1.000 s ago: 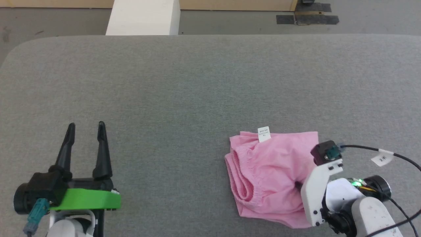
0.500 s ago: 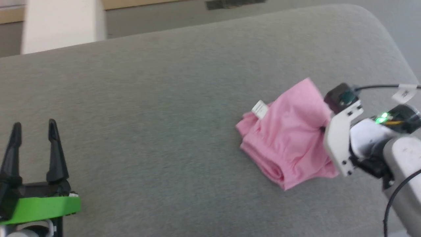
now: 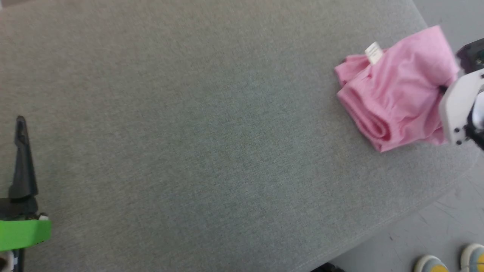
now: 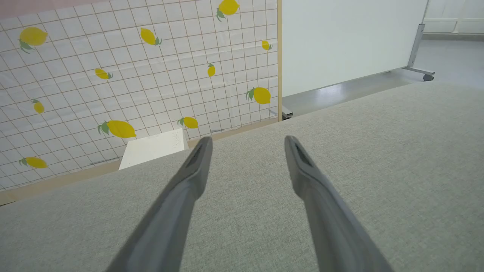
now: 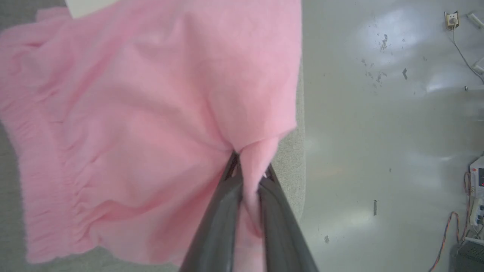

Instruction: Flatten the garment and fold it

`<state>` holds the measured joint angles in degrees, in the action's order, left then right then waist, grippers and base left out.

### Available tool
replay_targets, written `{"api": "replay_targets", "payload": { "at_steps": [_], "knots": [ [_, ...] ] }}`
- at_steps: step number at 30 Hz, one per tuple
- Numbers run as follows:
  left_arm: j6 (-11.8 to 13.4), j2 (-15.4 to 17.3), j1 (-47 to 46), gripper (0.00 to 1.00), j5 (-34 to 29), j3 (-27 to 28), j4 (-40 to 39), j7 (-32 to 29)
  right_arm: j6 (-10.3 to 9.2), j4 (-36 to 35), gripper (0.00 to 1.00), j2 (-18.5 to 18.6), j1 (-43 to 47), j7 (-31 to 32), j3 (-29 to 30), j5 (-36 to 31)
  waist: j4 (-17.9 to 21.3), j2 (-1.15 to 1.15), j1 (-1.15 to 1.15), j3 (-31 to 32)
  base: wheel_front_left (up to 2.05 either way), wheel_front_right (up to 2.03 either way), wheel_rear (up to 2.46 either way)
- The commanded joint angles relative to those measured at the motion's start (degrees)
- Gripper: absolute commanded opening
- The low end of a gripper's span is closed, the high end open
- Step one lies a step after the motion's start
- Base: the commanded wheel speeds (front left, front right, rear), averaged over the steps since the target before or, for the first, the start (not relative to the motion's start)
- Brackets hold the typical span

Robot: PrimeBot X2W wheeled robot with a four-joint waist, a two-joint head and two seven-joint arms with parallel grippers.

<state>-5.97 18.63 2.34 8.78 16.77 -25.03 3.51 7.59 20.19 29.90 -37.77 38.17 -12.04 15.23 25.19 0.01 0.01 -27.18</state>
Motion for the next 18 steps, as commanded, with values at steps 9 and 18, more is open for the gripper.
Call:
{"api": "replay_targets", "payload": {
  "at_steps": [9, 18],
  "knots": [
    [-0.1, 2.8, 3.0, 1.0, 0.7, 3.4, -5.0, -3.7, -0.1, 6.3, 0.0, -3.8, -5.8, -6.5, 10.9, -9.0, 1.9, -0.01, -0.01, -9.1, 0.0, 0.0, 0.0],
    [0.4, 2.3, 3.0, 1.0, 1.6, 3.2, -4.2, -3.0, -0.1, 5.1, 1.0, -8.3, -8.7, -9.3, 19.8, -13.5, 0.8, -0.01, -0.01, -6.7, 0.0, 0.0, 0.0]
  ]
}}
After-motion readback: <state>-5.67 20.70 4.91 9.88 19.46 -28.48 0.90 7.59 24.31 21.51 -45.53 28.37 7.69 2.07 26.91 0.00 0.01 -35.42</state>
